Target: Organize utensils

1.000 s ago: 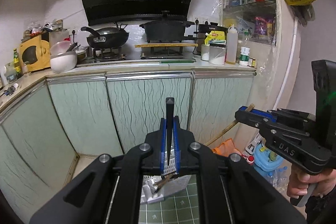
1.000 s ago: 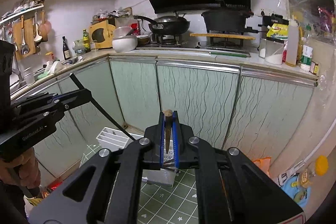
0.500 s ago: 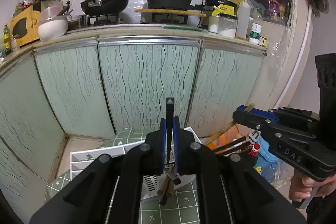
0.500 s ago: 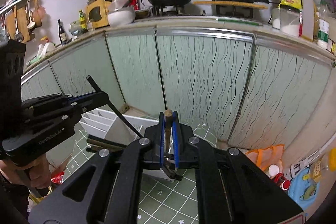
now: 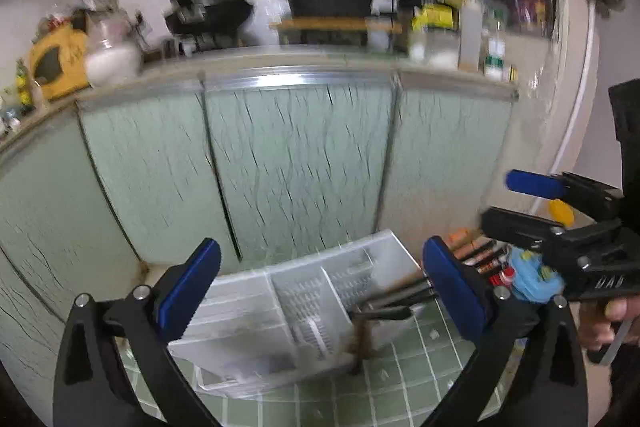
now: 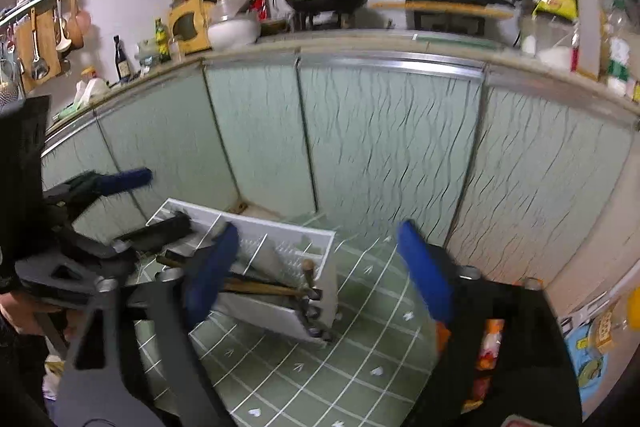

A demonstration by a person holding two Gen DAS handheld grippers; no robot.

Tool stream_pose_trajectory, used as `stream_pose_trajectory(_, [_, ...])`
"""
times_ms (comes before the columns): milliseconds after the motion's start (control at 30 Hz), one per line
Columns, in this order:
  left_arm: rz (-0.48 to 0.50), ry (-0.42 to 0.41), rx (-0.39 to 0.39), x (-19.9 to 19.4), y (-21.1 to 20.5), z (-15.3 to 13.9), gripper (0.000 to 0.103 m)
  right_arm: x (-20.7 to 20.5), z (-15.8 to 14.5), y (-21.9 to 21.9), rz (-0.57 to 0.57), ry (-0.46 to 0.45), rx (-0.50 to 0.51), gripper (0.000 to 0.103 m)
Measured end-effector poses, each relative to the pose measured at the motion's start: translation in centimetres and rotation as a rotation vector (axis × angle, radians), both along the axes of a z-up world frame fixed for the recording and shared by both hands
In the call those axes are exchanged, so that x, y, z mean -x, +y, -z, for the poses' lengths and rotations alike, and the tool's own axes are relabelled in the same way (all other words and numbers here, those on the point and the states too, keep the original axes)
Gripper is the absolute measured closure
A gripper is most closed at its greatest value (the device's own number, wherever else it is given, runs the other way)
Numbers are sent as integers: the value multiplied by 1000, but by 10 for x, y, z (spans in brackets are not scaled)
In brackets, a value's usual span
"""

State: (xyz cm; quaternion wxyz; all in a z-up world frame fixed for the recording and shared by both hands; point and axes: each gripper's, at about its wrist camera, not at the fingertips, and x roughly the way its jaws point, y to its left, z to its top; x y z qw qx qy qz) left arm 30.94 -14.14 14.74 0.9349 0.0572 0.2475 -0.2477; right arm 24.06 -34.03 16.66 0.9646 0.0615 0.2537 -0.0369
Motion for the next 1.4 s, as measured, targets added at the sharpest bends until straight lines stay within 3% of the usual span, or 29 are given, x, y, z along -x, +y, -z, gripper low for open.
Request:
stream_pose_trajectory(33, [7,10,3,-1,4,-2,4,4,-3,-4,3,-8,-3,7])
stream_pose_trajectory(267, [6,17,33,5,31,-14,4,18,-13,-8,8,-7,44,7])
stream_pose_trajectory(733, [-12,-23,36,37,43,-25,4,43,-15,10,-4,-10,74,7])
stream_pose_trajectory(1167, [-120,-58,21,95,67,-7,4,101,9,35,47,-18,126,7])
stream_pose_trajectory(1400, [-208,-88,-45,135,84,14,4,136,33,51,80,-25,131,7])
